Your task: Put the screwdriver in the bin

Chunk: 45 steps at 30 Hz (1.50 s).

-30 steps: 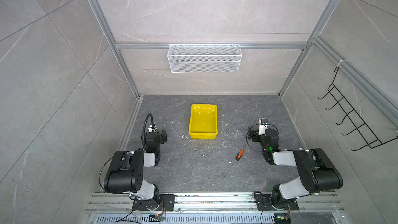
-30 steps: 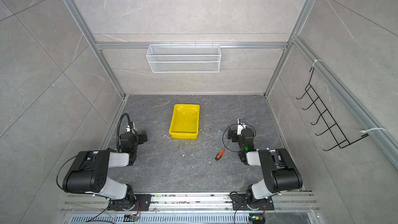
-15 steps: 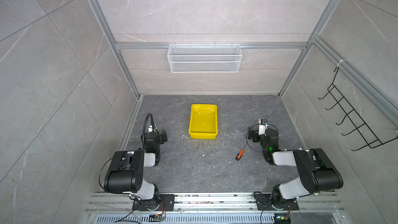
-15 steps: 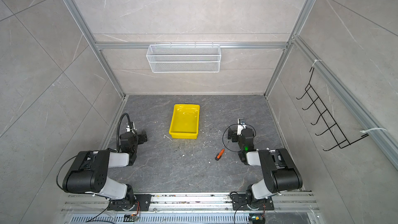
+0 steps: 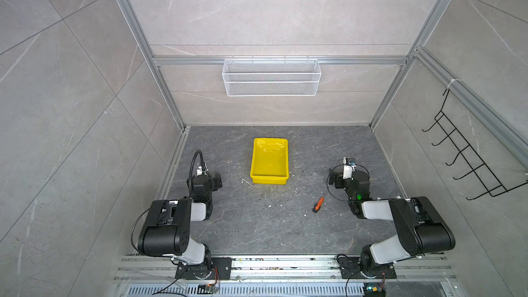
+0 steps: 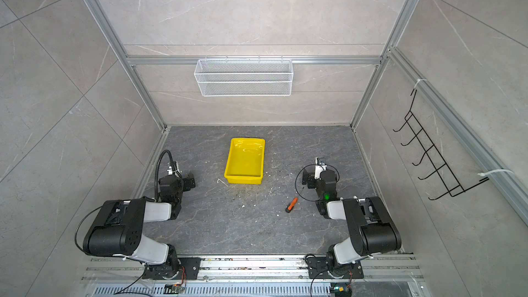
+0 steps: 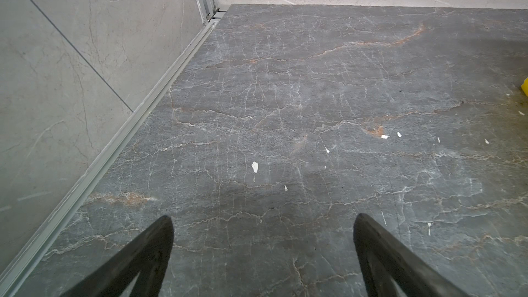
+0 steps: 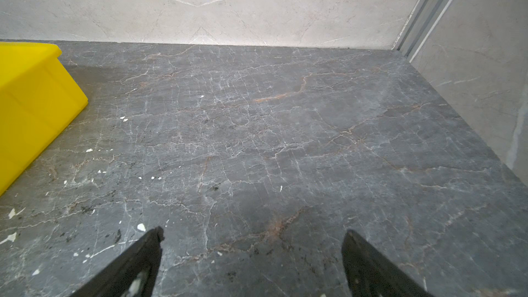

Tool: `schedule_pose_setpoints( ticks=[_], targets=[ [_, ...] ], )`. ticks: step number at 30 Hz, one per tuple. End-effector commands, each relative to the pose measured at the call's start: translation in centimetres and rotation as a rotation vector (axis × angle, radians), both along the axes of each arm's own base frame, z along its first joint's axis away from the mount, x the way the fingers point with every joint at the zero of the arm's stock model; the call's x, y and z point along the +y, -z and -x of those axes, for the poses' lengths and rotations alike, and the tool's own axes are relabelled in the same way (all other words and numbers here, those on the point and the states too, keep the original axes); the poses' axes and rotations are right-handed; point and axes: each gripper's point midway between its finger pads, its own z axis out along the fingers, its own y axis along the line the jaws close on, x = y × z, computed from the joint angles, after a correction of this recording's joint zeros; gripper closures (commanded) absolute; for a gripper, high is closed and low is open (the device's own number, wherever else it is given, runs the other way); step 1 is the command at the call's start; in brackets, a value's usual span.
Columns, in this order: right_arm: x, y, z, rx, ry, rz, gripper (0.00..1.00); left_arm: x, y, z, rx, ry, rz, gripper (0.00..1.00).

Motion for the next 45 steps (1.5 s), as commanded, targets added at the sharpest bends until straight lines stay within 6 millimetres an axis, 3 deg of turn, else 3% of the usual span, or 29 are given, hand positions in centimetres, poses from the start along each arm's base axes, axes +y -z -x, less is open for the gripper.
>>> schedule_pose_setpoints(
  ticks=[1, 16, 19, 23, 25, 28, 31, 33, 34, 36, 39, 42, 45],
  targets=[
    [0.3, -0.5, -0.4, -0.007, -0.017, 0.008, 0.01, 0.0, -1.4, -0.7, -0.053, -0.003, 0.011, 0.0],
    [0.2, -1.0, 0.0, -0.038, -0.018, 0.011, 0.01, -0.4, -2.3, -0.5, -0.077, 0.027, 0.001, 0.0],
    [-0.6, -2.7, 0.9, -0.072, 0.026, 0.009, 0.01, -0.1, -3.8, 0.4, -0.091, 0.005, 0.001, 0.0],
    [-3.0, -4.2, 2.5, 0.036, 0.179, 0.003, 0.01, 0.7, -6.8, 1.7, -0.049, -0.081, 0.066, 0.0],
    [-2.8, -5.8, 2.8, -0.005, 0.165, -0.004, 0.01, 0.9, -8.2, 2.3, -0.059, -0.11, 0.1, 0.0],
    [-2.6, -9.0, 3.7, -0.007, 0.162, -0.048, 0.01, -1.5, -8.9, 2.9, 0.023, 0.028, 0.144, 0.0],
    [-2.7, -13.1, 5.5, 0.058, 0.178, -0.077, 0.01, -2.5, -10.4, 4.2, 0.055, 0.002, 0.302, 0.0],
    [-3.6, -14.0, 6.4, 0.094, 0.262, -0.133, 0.01, -3.5, -11.3, 4.7, 0.076, 0.035, 0.364, 0.0],
    [-4.7, -13.3, 6.8, 0.133, 0.353, -0.169, 0.01, -4.1, -11.6, 5.1, 0.106, 0.064, 0.376, 0.0],
    [-6.7, -11.3, 8.2, 0.232, 0.551, -0.228, 0.0, -3.5, -11.1, 6.1, 0.166, -0.017, 0.42, 0.0],
    [-5.7, -9.9, 8.0, 0.365, 0.522, -0.225, 0.01, -3.0, -9.5, 7.3, 0.227, -0.12, 0.498, 0.0],
    [-4.6, -9.6, 8.2, 0.426, 0.494, -0.268, 0.01, -4.4, -8.4, 7.7, 0.251, -0.059, 0.548, 0.0],
    [-4.6, -11.2, 8.7, 0.337, 0.473, -0.307, 0.01, -3.1, -5.7, 9.1, 0.299, -0.2, 0.58, 0.0]
  ],
)
